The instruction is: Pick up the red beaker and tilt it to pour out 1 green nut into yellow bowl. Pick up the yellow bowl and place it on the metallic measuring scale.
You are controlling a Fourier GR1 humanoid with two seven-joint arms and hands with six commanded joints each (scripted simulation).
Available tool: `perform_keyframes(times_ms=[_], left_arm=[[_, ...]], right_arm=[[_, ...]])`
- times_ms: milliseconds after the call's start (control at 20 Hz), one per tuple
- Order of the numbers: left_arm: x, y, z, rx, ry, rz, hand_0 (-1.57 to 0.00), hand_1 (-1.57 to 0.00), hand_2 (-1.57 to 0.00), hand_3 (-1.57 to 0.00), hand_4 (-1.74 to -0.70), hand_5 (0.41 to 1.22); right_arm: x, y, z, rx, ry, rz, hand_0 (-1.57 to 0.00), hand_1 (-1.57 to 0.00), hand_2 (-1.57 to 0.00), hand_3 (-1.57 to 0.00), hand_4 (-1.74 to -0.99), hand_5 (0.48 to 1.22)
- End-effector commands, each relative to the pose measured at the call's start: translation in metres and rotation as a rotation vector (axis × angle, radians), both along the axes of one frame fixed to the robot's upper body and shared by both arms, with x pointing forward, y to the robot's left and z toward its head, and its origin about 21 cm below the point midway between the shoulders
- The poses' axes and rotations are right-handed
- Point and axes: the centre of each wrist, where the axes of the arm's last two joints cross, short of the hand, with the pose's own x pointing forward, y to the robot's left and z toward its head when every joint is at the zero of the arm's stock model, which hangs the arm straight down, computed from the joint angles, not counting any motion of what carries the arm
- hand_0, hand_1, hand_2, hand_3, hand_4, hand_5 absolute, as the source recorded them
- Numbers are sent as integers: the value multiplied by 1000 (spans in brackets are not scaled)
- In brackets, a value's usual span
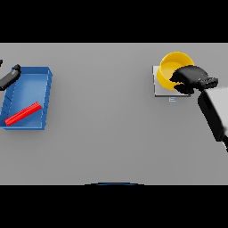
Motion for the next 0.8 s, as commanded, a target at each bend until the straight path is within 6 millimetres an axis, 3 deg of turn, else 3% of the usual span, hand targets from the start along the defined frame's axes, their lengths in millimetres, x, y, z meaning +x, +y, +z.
perform_keyframes(times_ms=[0,150,300,500,750], left_arm=[[1,1,-1,-1,-2,3,1,1,1,1,-730,720],[4,-1,-4,-3,2,-2,1,1,1,1,-732,729],[6,-3,-4,-4,-9,-9,1,1,1,1,-725,712],[6,-3,-2,-7,-9,-12,1,1,1,1,-722,700],[5,-1,-1,1,-12,-12,1,1,1,1,-720,693]], right_arm=[[-1,-3,-2,10,3,-3,-1128,-1322,-1330,-1057,-1701,1221],[2,-1,0,10,24,-41,-577,-828,-913,-742,-1588,1016],[2,-3,1,-16,36,-24,-295,-475,-601,-565,-1517,902],[1,-1,-1,-36,33,2,-120,-194,-311,-411,-1456,827],[1,-6,1,-48,67,-33,-39,-63,-103,-272,-1410,759]])
